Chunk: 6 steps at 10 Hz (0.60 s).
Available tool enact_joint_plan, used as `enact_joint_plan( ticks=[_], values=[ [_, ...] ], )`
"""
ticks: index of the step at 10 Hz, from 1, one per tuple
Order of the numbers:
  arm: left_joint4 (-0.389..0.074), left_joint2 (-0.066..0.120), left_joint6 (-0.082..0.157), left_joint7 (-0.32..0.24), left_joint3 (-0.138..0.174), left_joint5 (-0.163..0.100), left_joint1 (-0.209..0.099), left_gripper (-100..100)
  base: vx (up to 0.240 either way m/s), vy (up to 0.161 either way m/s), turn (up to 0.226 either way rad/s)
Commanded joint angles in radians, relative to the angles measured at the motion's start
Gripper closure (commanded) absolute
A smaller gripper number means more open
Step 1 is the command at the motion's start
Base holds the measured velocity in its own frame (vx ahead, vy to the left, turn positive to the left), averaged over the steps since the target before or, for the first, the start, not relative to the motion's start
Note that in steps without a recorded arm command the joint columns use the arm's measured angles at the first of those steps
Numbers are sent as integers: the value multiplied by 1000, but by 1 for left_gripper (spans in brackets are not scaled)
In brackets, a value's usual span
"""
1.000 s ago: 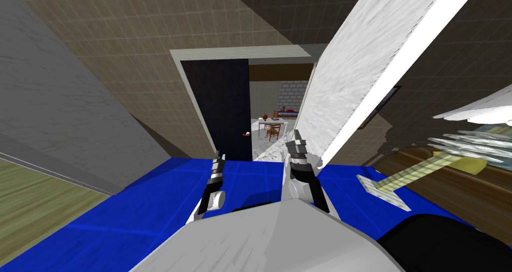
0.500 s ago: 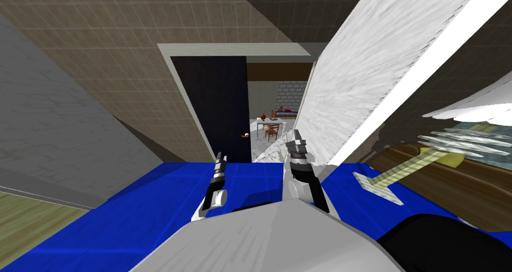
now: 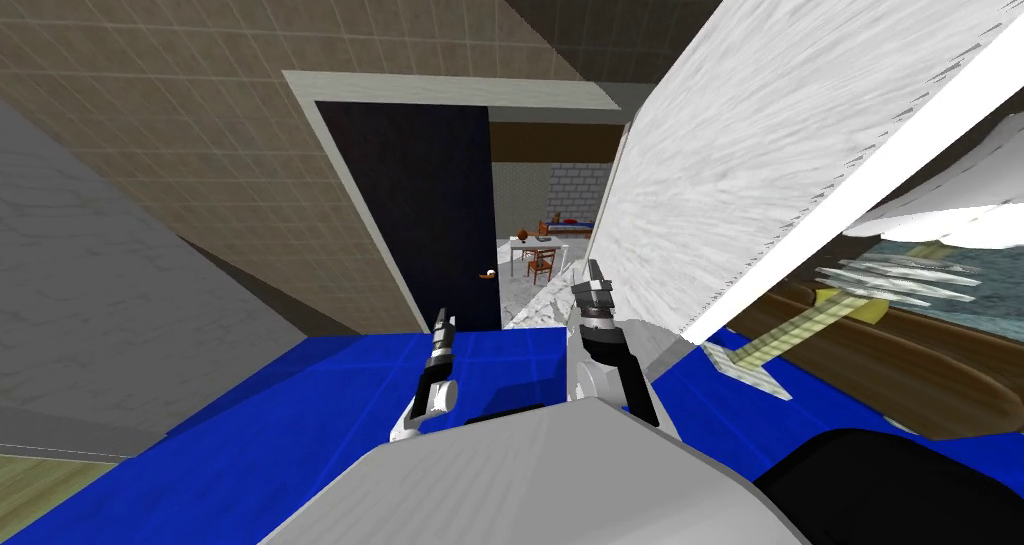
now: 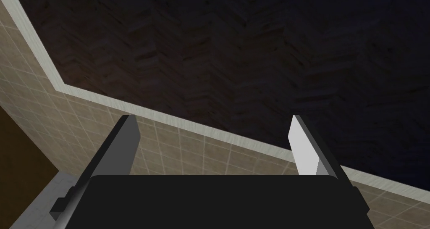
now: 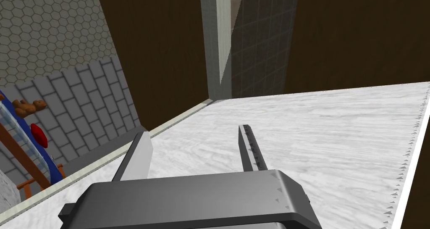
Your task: Pull the door open
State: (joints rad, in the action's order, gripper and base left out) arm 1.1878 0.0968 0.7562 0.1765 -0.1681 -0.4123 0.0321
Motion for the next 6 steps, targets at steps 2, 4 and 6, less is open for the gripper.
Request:
enact_joint_plan(
  ticks=[2, 4, 6],
  values=[
    [-79, -1, 22, 18, -9, -34, -36, -100, 95, 43, -103],
    [-143, -3, 35, 32, -15, -60, -61, -100, 90, 37, -99],
    [-195, -5, 48, 45, -21, -84, -85, -100, 94, 28, -103]
  ],
)
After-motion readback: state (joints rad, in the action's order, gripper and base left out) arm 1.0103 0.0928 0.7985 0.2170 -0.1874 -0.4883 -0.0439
